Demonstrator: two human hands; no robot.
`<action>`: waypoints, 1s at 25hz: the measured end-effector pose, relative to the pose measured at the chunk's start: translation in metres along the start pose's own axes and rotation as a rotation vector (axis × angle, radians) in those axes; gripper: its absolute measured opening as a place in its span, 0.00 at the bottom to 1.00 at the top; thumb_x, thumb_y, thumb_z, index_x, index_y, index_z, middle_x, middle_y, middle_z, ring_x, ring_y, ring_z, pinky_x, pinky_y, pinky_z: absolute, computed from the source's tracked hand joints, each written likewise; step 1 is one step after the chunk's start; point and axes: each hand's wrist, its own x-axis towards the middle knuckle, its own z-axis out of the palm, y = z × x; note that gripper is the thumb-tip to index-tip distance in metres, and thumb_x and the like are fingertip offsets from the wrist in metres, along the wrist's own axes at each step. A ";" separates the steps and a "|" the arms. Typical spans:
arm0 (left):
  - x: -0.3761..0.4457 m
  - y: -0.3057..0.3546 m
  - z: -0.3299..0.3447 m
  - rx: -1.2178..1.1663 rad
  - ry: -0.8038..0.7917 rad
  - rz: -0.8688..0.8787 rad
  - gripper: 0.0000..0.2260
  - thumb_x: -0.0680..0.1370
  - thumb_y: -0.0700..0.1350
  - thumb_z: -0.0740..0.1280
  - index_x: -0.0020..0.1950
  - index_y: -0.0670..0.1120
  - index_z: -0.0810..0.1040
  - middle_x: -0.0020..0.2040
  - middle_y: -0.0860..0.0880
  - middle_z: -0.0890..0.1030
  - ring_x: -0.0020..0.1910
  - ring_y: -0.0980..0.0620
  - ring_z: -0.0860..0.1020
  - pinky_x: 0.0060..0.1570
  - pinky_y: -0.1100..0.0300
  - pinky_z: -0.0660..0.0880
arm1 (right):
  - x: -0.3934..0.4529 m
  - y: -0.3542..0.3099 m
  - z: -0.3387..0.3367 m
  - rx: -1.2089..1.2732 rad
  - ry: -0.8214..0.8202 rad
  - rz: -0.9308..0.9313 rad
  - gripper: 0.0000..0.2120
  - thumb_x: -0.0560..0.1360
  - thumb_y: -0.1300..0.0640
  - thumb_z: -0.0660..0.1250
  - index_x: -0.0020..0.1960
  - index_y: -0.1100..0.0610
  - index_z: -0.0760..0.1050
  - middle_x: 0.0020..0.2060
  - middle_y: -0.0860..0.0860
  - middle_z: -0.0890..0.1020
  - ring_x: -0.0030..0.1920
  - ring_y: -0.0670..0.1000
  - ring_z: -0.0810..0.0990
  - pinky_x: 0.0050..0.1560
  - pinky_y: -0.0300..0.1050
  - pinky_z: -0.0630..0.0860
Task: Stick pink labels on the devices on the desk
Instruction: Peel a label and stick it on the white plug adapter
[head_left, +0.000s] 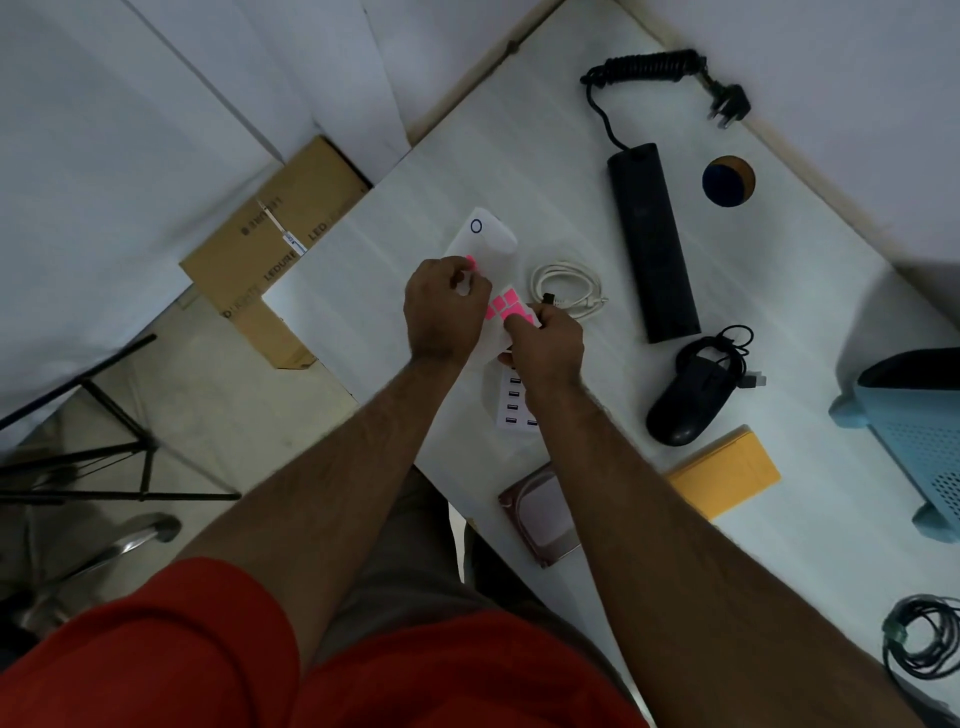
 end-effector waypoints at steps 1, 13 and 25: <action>0.003 -0.002 -0.002 -0.002 0.000 -0.007 0.11 0.75 0.45 0.69 0.53 0.39 0.82 0.48 0.41 0.83 0.46 0.46 0.81 0.49 0.56 0.79 | 0.000 0.000 0.001 0.000 -0.001 -0.001 0.02 0.73 0.58 0.69 0.44 0.53 0.80 0.37 0.51 0.83 0.33 0.50 0.83 0.42 0.58 0.84; 0.060 -0.025 -0.010 -0.164 -0.566 -0.161 0.21 0.74 0.47 0.73 0.65 0.43 0.76 0.61 0.45 0.81 0.57 0.47 0.79 0.58 0.51 0.78 | 0.001 -0.013 0.018 0.038 0.059 0.034 0.04 0.70 0.55 0.69 0.37 0.48 0.77 0.35 0.50 0.82 0.38 0.56 0.85 0.42 0.62 0.84; 0.085 -0.029 -0.020 -0.339 -0.770 -0.185 0.15 0.75 0.43 0.72 0.60 0.39 0.80 0.55 0.42 0.84 0.50 0.49 0.84 0.51 0.56 0.81 | -0.001 -0.015 0.032 0.068 0.148 0.077 0.06 0.72 0.57 0.70 0.38 0.49 0.77 0.35 0.49 0.82 0.35 0.53 0.83 0.41 0.60 0.84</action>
